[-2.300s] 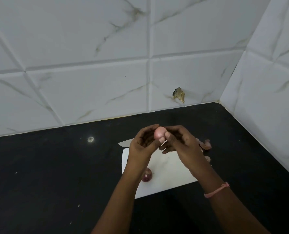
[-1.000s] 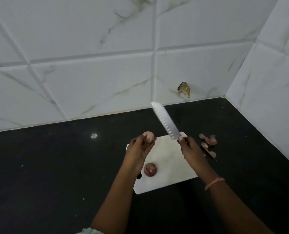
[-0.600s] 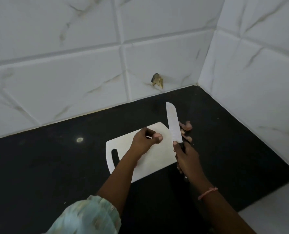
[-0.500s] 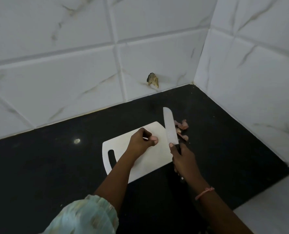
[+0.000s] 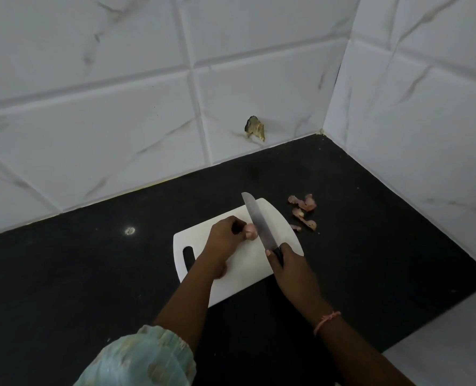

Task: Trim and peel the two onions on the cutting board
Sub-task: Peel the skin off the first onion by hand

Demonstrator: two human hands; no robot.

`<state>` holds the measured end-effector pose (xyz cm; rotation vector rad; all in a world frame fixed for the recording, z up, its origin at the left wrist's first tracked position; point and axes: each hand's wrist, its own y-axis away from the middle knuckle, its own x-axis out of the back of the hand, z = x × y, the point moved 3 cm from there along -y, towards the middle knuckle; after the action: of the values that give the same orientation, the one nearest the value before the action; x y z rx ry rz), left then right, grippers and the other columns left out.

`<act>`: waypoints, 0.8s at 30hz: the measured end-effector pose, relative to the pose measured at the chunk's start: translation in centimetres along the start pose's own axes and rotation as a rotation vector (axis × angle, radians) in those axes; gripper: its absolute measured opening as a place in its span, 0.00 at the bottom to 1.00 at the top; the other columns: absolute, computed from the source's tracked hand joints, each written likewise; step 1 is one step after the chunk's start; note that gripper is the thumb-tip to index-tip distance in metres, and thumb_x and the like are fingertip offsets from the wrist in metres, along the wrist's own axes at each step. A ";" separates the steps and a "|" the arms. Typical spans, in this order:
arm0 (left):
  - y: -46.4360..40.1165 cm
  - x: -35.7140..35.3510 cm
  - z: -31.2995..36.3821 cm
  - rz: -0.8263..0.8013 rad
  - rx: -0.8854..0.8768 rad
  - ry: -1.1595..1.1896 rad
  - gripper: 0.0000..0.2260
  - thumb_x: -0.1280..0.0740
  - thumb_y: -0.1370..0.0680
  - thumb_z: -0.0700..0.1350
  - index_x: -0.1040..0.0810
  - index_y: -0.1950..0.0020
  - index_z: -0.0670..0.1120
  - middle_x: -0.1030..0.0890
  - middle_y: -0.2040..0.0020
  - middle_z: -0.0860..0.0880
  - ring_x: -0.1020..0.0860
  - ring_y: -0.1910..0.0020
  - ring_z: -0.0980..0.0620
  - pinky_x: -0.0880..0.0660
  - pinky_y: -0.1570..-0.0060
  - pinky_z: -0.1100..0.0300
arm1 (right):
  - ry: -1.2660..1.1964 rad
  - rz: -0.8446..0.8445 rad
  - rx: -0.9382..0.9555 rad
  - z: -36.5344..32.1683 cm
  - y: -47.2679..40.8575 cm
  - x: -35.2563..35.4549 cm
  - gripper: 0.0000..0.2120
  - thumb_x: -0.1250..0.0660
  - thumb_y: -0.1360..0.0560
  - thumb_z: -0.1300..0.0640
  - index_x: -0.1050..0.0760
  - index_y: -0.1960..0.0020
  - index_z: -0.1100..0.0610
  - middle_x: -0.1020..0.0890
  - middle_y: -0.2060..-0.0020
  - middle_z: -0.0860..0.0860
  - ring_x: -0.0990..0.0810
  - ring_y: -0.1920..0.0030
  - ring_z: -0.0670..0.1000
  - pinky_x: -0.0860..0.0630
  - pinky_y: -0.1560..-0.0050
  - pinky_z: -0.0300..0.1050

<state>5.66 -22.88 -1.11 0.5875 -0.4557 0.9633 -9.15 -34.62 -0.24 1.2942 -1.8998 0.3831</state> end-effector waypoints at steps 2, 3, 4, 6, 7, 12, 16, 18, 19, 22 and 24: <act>-0.2 0.0 0.0 -0.010 0.002 -0.018 0.12 0.28 0.22 0.48 0.20 0.41 0.47 0.21 0.49 0.54 0.24 0.48 0.55 0.33 0.54 0.65 | 0.011 -0.005 0.011 -0.2 -0.1 -0.2 0.13 0.45 0.18 0.44 0.30 0.51 0.52 0.23 0.64 0.48 0.25 0.67 0.45 0.32 0.70 0.36; -0.2 0.1 0.1 -0.016 0.002 -0.030 0.12 0.28 0.22 0.48 0.20 0.40 0.47 0.20 0.49 0.53 0.24 0.48 0.54 0.33 0.54 0.65 | 0.017 -0.005 0.019 -0.3 -0.1 -0.3 0.13 0.45 0.18 0.44 0.30 0.51 0.53 0.24 0.64 0.49 0.26 0.68 0.45 0.33 0.70 0.36; -0.3 0.1 0.1 -0.022 0.000 -0.041 0.12 0.29 0.22 0.49 0.19 0.41 0.47 0.20 0.49 0.53 0.23 0.47 0.53 0.34 0.55 0.65 | 0.024 -0.003 0.023 -0.4 -0.2 -0.3 0.12 0.45 0.18 0.45 0.31 0.51 0.53 0.24 0.65 0.49 0.26 0.68 0.45 0.33 0.71 0.36; -0.3 0.1 0.1 -0.016 -0.001 -0.033 0.12 0.29 0.22 0.52 0.18 0.43 0.47 0.20 0.53 0.55 0.22 0.49 0.53 0.34 0.57 0.65 | 0.046 0.006 0.021 -0.6 -0.4 -0.4 0.13 0.45 0.17 0.45 0.31 0.52 0.53 0.24 0.65 0.49 0.25 0.68 0.45 0.33 0.71 0.37; -0.2 0.0 0.1 -0.001 0.005 -0.001 0.11 0.29 0.22 0.53 0.18 0.45 0.47 0.19 0.54 0.55 0.22 0.51 0.54 0.33 0.58 0.65 | 0.061 0.008 0.019 -0.7 -0.4 -0.4 0.13 0.46 0.17 0.45 0.32 0.52 0.53 0.24 0.65 0.49 0.25 0.68 0.45 0.33 0.71 0.37; -0.1 -0.1 0.0 0.034 0.032 0.106 0.12 0.25 0.25 0.50 0.18 0.46 0.46 0.18 0.53 0.54 0.23 0.52 0.57 0.32 0.59 0.68 | 0.108 -0.019 0.001 -1.4 -0.7 -0.5 0.12 0.47 0.17 0.45 0.33 0.50 0.53 0.24 0.65 0.48 0.23 0.67 0.46 0.26 0.66 0.44; -0.2 0.3 -0.2 -0.003 0.012 0.061 0.14 0.22 0.28 0.47 0.17 0.44 0.45 0.16 0.49 0.51 0.20 0.48 0.53 0.27 0.49 0.64 | 0.230 -0.049 0.028 -2.8 -2.0 0.5 0.11 0.47 0.17 0.45 0.32 0.47 0.52 0.24 0.63 0.47 0.23 0.64 0.46 0.28 0.67 0.41; 0.0 0.3 -0.2 -0.002 0.010 0.067 0.15 0.22 0.28 0.46 0.17 0.44 0.45 0.16 0.48 0.50 0.19 0.47 0.52 0.27 0.46 0.62 | 0.280 -0.081 0.030 -3.5 -2.7 1.2 0.11 0.47 0.17 0.46 0.32 0.46 0.53 0.25 0.64 0.46 0.25 0.64 0.45 0.31 0.69 0.41; 0.0 0.2 -0.2 -0.003 0.010 0.071 0.15 0.22 0.28 0.45 0.17 0.44 0.44 0.16 0.48 0.49 0.19 0.47 0.52 0.27 0.47 0.63 | 0.302 -0.100 0.026 -3.8 -2.9 1.4 0.12 0.47 0.17 0.46 0.31 0.45 0.53 0.26 0.64 0.46 0.26 0.65 0.45 0.34 0.69 0.41; 0.0 0.2 -0.1 -0.008 0.010 0.083 0.15 0.21 0.30 0.45 0.17 0.46 0.45 0.15 0.50 0.50 0.19 0.49 0.52 0.27 0.50 0.65 | 0.398 -0.134 0.036 -4.1 -2.6 2.3 0.13 0.48 0.17 0.46 0.30 0.42 0.53 0.29 0.65 0.45 0.30 0.66 0.44 0.38 0.70 0.40; 0.0 0.2 -0.1 -0.006 0.009 0.102 0.14 0.20 0.31 0.45 0.17 0.48 0.45 0.16 0.53 0.52 0.19 0.51 0.54 0.28 0.55 0.67 | 0.446 -0.167 0.037 -3.9 -1.8 2.8 0.14 0.48 0.17 0.45 0.31 0.41 0.52 0.29 0.64 0.46 0.28 0.65 0.44 0.35 0.67 0.41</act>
<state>5.82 -22.68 -1.03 0.5446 -0.3588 0.9856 -6.31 -34.79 4.01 1.2570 -1.4093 0.5685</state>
